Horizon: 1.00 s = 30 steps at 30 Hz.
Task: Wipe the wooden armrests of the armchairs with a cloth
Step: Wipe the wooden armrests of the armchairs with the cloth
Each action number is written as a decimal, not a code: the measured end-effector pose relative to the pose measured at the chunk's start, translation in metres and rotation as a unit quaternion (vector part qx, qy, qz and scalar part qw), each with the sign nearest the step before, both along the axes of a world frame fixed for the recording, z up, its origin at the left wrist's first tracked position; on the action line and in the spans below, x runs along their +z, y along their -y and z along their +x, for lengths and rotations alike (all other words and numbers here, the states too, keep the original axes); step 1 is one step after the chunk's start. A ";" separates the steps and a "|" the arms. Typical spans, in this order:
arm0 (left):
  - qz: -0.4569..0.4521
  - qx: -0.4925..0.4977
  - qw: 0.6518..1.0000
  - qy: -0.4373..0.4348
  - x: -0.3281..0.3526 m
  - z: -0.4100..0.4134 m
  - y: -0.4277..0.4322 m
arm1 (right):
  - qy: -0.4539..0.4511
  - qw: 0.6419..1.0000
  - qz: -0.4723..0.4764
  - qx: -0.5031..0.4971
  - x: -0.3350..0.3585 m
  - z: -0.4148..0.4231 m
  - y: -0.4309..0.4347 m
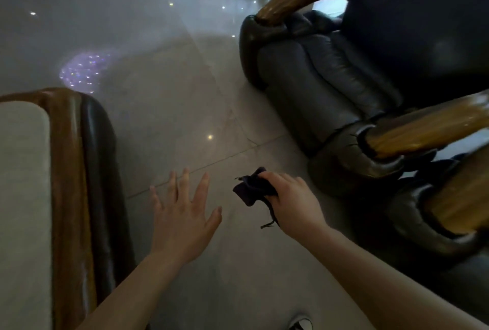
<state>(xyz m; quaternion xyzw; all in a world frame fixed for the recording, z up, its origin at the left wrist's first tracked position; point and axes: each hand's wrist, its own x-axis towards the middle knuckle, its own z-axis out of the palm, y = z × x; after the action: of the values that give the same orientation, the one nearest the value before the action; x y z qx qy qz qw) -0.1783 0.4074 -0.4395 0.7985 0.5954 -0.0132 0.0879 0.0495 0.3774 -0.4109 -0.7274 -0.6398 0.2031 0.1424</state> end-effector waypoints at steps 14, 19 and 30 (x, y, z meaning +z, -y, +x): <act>-0.007 -0.192 0.981 0.019 -0.001 0.262 0.009 | 0.002 0.977 -0.007 -0.213 -0.006 0.232 0.082; -0.002 -0.242 0.970 0.030 -0.002 0.349 0.010 | 0.003 0.961 -0.007 -0.276 -0.009 0.306 0.104; -0.007 -0.315 0.947 0.055 -0.010 0.475 0.007 | -0.015 0.937 0.003 -0.349 -0.015 0.399 0.139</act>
<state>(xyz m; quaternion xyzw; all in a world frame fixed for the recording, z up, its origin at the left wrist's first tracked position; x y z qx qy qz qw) 0.2971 0.4003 -0.4494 0.9442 0.3075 -0.0008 0.1177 0.4485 0.2385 -0.4260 -0.9015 -0.3438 0.1494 0.2164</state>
